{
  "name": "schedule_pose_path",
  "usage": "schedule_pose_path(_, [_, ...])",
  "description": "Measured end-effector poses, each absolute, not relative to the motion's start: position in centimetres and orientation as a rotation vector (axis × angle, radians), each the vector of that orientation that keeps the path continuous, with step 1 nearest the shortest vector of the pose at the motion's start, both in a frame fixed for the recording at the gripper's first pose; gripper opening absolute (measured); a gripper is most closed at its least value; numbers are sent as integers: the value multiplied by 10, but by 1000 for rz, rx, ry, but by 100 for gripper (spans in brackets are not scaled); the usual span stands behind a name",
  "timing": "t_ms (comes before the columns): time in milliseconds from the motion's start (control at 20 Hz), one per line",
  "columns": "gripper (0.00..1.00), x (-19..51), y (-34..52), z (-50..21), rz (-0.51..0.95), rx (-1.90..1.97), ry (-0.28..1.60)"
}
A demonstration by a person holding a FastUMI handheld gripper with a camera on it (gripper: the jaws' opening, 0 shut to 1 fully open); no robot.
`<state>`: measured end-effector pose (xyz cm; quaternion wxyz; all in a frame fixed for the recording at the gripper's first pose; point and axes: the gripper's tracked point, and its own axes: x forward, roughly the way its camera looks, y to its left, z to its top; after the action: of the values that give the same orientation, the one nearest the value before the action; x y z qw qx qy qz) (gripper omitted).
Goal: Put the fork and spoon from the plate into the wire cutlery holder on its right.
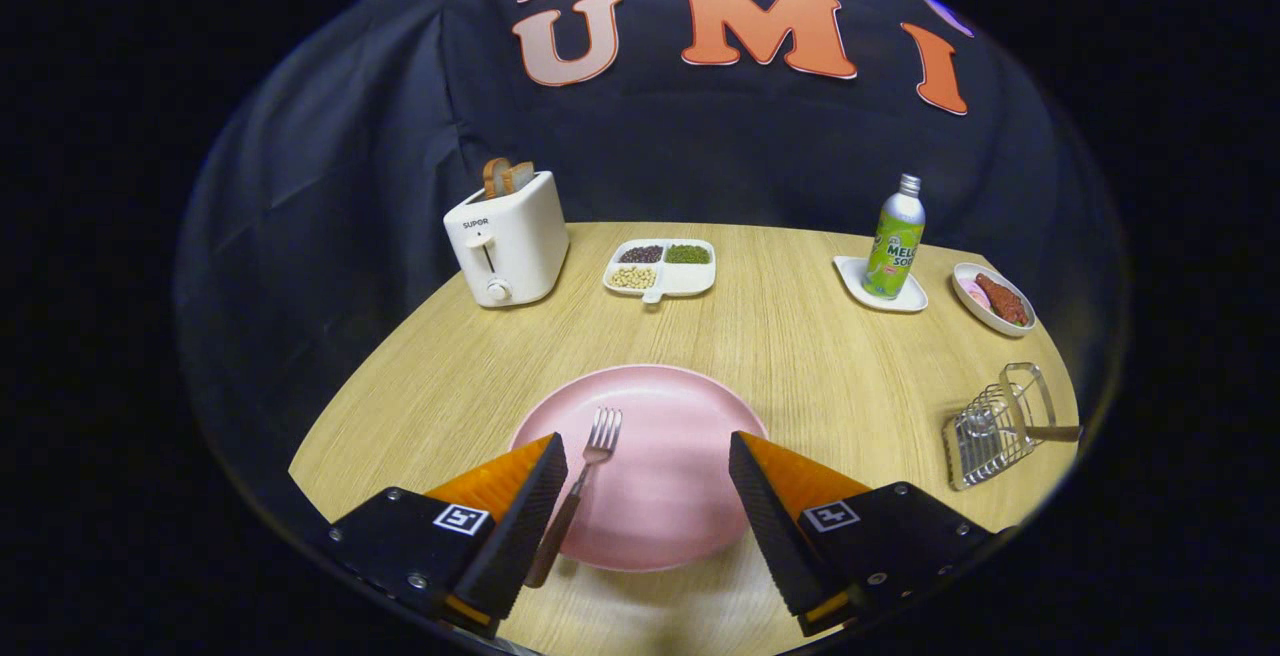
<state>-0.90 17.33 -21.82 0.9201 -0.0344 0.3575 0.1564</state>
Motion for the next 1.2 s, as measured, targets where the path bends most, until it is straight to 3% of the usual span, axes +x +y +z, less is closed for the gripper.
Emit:
schedule_pose_path(400, [96,-27,210,-270,348,-94,805])
schedule_pose_path(750, [73,-27,214,-291,350,-86,843])
schedule_pose_path(850, [64,-26,216,-294,352,-78,853])
schedule_pose_path(950, [50,-25,216,-296,348,-66,859])
schedule_pose_path(1000, [38,-26,219,-297,352,-59,868])
schedule_pose_path(1200, [12,-24,219,-299,341,-48,872])
